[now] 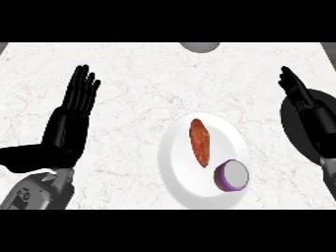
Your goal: Pick the sweet potato from the plate and place it in the pan
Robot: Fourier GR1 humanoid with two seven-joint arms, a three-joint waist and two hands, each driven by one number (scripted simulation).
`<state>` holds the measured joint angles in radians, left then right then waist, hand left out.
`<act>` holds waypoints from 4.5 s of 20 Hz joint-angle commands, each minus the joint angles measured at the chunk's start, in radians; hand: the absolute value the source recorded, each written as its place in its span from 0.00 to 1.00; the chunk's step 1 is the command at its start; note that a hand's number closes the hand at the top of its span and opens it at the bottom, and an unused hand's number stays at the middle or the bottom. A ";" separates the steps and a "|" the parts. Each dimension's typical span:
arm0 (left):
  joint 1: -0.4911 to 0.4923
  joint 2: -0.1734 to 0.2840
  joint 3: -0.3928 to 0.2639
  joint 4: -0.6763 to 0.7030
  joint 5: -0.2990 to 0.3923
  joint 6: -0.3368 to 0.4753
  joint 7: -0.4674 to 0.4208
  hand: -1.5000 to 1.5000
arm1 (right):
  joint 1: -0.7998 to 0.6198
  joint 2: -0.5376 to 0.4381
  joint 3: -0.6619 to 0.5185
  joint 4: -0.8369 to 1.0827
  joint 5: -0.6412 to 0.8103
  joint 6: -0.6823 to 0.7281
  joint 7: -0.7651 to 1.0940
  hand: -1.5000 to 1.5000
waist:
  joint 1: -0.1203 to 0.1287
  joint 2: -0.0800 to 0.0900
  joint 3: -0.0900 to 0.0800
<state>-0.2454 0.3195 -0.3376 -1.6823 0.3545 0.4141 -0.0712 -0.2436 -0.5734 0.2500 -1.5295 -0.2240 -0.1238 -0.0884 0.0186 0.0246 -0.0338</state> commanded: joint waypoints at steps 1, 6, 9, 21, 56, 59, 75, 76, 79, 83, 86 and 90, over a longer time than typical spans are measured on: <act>0.030 -0.010 0.029 0.106 0.001 -0.028 -0.061 0.50 | -0.049 0.056 0.073 0.071 0.001 0.094 -0.033 1.00 | 0.000 -0.014 0.033; -0.018 0.118 0.043 0.133 -0.063 -0.024 0.031 0.50 | -0.095 0.142 0.251 0.103 -0.166 0.462 -0.068 1.00 | 0.116 0.025 0.043; -0.010 0.121 0.078 0.219 -0.032 -0.047 0.058 0.50 | -0.107 0.129 0.168 0.308 0.027 0.386 -0.403 0.00 | 0.015 -0.005 0.038; 0.005 0.105 0.114 0.277 -0.032 -0.096 0.036 0.50 | -0.329 -0.209 0.060 0.439 0.200 0.570 -0.561 0.00 | -0.012 -0.022 0.033; 0.032 0.024 0.263 0.284 -0.164 -0.222 0.044 0.50 | -0.378 0.144 0.035 0.084 0.483 0.789 0.071 0.00 | -0.018 -0.025 0.034; -0.025 0.013 0.268 0.273 -0.161 -0.207 0.111 0.50 | -0.438 0.223 0.087 0.206 0.570 0.745 0.100 0.00 | -0.011 -0.023 0.034; -0.009 -0.036 0.325 0.267 -0.235 -0.255 0.117 0.50 | -0.410 0.248 0.081 0.321 0.794 0.826 -0.135 0.00 | -0.016 -0.024 0.034; 0.031 -0.055 0.303 0.188 -0.253 -0.225 0.147 0.50 | -0.401 0.297 0.092 0.291 0.802 0.816 -0.088 0.00 | -0.014 -0.025 0.034; 0.042 0.004 0.362 0.172 -0.198 -0.298 0.159 0.50 | -0.457 0.313 0.113 0.382 0.866 0.799 -0.096 0.00 | -0.009 -0.024 0.034; -0.030 -0.054 0.334 0.284 -0.264 -0.250 0.127 0.50 | -0.430 0.288 0.159 0.340 0.958 0.781 -0.095 0.00 | -0.018 -0.024 0.034; 0.089 -0.029 0.349 0.177 -0.242 -0.294 0.116 0.50 | -0.433 0.301 0.183 0.424 1.018 0.748 -0.147 0.00 | -0.006 -0.024 0.034; 0.008 -0.066 0.358 0.260 -0.250 -0.297 0.111 0.50 | -0.402 0.353 0.187 0.391 1.068 0.763 -0.082 0.00 | -0.015 -0.024 0.034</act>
<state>-0.2321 0.2621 0.0027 -1.4538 0.0988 0.1440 0.0617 -0.6748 -0.2575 0.4169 -1.1676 0.7814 0.6725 -0.1700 0.0045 -0.0034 -0.0031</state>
